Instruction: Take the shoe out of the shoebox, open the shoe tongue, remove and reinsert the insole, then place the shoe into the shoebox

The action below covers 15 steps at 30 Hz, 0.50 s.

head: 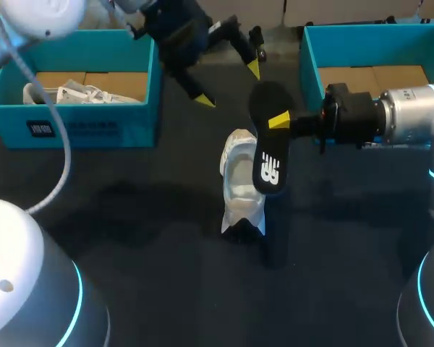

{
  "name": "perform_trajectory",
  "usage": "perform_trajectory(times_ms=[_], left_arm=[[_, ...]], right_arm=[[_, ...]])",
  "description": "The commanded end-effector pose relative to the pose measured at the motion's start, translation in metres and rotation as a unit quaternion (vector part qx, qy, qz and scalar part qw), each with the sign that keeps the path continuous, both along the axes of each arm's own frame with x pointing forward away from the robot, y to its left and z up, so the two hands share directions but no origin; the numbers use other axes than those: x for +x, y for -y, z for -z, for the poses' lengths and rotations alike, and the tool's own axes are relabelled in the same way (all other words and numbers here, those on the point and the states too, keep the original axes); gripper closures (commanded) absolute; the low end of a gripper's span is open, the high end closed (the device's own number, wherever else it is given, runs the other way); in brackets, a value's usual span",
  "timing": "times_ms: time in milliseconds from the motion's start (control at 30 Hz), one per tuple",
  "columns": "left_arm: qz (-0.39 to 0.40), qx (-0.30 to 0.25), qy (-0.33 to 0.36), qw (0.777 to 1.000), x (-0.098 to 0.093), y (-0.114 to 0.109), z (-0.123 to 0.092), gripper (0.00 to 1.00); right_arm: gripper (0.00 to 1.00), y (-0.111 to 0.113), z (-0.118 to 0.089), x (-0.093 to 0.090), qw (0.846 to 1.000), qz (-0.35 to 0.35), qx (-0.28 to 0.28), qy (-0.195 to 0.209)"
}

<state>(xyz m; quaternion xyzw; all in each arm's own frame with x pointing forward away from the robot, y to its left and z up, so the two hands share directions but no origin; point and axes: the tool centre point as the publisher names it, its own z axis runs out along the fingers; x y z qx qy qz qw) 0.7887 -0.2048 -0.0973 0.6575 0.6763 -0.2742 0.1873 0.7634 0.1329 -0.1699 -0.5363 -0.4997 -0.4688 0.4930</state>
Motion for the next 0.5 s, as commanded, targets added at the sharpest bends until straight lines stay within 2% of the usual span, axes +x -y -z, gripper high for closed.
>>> perform_trajectory(times_ms=[33, 500], left_arm=[[-0.024, -0.145, -0.001, 0.989, -0.001, -0.006, 0.014, 0.00], [-0.054, -0.285, -0.001, 0.957, 0.002, -0.008, 0.033, 0.00]], right_arm=[[1.00, 0.003, -0.003, -0.008, 1.000, 0.007, -0.002, -0.002], [1.00, 0.007, -0.016, -0.016, 1.000, 0.012, -0.006, -0.004]])
